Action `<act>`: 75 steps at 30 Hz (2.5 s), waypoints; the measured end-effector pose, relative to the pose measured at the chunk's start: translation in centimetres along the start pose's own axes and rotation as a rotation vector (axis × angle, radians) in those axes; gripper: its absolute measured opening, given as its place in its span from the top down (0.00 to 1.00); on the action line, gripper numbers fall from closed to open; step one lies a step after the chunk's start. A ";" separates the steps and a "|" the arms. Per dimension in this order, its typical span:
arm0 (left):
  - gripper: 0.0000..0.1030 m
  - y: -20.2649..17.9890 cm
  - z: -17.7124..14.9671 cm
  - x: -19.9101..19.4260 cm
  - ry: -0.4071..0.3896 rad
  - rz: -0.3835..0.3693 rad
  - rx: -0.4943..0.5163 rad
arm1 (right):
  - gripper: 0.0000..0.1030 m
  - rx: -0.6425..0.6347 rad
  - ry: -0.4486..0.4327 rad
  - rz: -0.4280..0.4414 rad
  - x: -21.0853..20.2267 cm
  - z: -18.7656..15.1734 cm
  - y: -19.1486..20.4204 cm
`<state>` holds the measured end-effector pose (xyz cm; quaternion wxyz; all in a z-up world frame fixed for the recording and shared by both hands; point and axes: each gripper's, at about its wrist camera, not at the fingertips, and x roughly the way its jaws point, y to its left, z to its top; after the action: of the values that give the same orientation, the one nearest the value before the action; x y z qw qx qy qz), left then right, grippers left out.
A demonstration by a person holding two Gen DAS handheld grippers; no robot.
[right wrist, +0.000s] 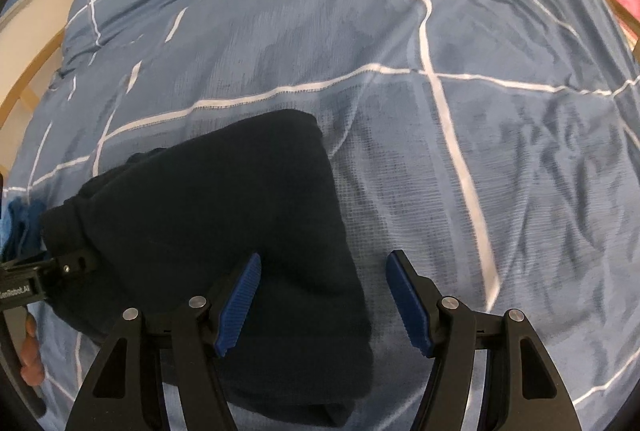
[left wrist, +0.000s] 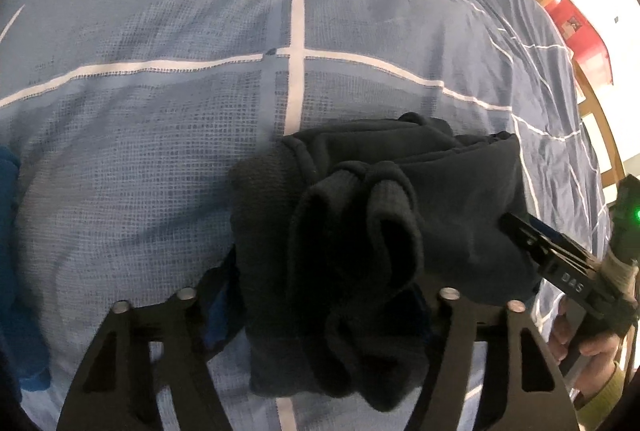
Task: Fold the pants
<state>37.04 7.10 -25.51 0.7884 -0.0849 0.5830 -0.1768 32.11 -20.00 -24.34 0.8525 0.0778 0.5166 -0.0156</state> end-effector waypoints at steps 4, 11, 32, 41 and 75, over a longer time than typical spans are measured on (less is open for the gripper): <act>0.51 -0.7 -0.1 -0.8 -0.007 0.009 0.001 | 0.42 0.039 0.028 0.074 0.7 0.2 -0.4; 0.58 -1.5 0.1 -2.5 -0.020 0.019 -0.059 | 0.76 0.004 0.032 0.104 -0.9 0.7 0.5; 0.59 -5.6 0.6 -12.3 -0.119 -0.002 -0.017 | 0.82 0.029 -0.112 0.104 -12.2 2.1 1.6; 0.59 -2.5 0.4 -17.5 -0.160 0.009 0.023 | 0.82 0.015 -0.144 0.109 -14.7 2.1 5.5; 0.60 22.5 -2.7 -29.7 -0.207 0.126 0.015 | 0.82 -0.117 -0.125 0.165 -15.1 0.7 33.8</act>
<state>30.90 39.31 -7.63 0.8546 -0.0599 0.5014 -0.1215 29.29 12.43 -6.70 0.8845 0.0690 0.4545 0.0799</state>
